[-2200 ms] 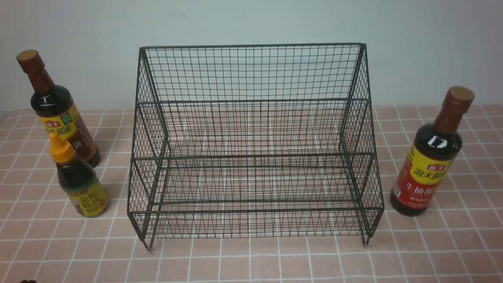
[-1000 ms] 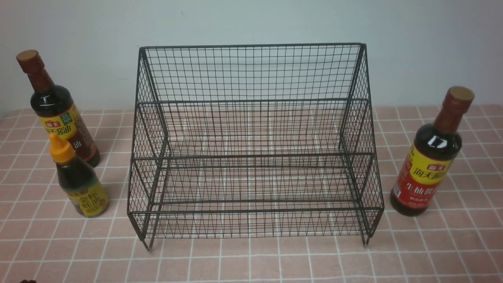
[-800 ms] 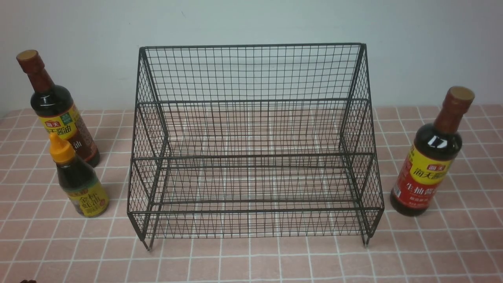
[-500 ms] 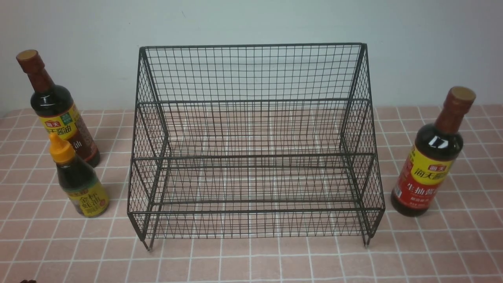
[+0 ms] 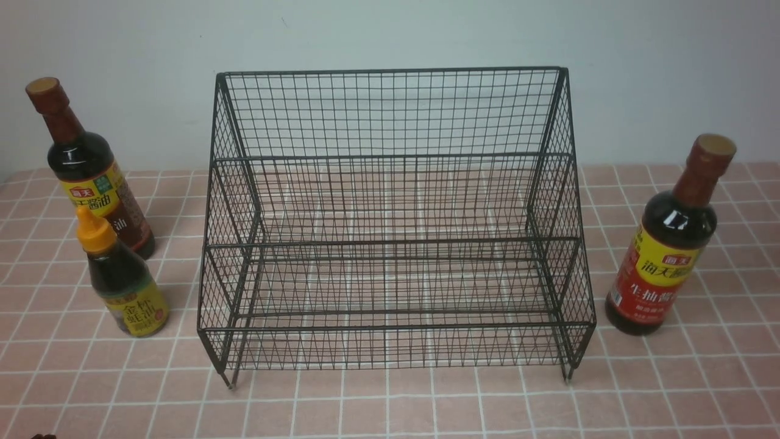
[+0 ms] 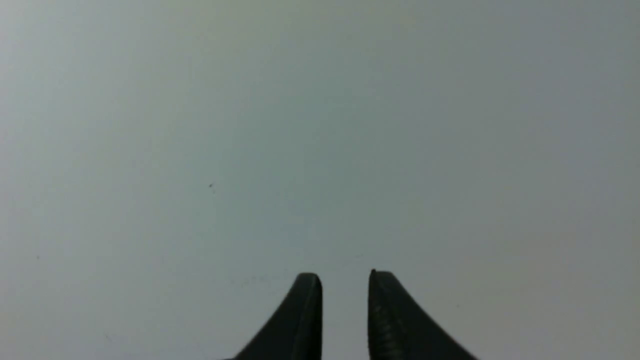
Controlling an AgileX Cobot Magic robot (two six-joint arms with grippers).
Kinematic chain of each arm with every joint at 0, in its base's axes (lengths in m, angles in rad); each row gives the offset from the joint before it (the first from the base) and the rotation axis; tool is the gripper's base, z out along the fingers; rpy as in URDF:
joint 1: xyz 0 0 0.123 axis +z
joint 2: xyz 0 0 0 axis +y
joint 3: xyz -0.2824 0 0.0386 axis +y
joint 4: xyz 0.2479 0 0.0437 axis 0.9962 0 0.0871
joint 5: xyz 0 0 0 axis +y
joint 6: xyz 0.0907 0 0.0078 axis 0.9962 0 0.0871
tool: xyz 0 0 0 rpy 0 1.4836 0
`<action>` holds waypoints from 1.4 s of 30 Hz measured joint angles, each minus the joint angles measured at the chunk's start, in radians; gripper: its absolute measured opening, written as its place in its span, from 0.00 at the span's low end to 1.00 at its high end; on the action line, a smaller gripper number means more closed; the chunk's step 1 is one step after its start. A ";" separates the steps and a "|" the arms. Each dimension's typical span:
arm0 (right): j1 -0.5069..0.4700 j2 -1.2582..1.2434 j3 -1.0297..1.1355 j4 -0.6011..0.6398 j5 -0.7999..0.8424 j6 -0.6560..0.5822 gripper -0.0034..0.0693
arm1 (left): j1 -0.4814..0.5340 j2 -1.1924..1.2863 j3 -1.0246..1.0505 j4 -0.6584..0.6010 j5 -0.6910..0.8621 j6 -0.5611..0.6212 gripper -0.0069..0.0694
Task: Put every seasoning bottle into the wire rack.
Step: Use the right arm to grab the condiment bottle closest to it, then use the right arm to put the condiment bottle back on the shelf
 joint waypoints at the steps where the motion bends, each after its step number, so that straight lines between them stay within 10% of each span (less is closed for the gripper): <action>1: 0.010 0.054 -0.018 -0.012 -0.007 -0.011 0.28 | 0.000 0.000 0.000 0.000 0.000 0.000 0.08; 15: 0.038 0.612 -0.156 -0.034 -0.207 -0.151 0.73 | 0.000 0.000 0.000 0.000 0.000 0.000 0.08; 21: 0.043 0.744 -0.157 -0.035 -0.243 -0.173 0.72 | 0.000 0.000 0.000 0.000 0.000 0.000 0.08; 26: 0.043 0.789 -0.157 -0.037 -0.241 -0.223 0.42 | 0.000 0.000 0.000 0.000 0.000 0.000 0.08; 35: 0.043 0.630 -0.186 -0.093 -0.134 -0.233 0.42 | 0.000 0.000 0.000 0.000 0.000 0.000 0.08; 42: 0.052 0.461 -0.359 -0.293 -0.209 0.023 0.42 | 0.000 0.000 0.000 0.000 0.000 0.000 0.08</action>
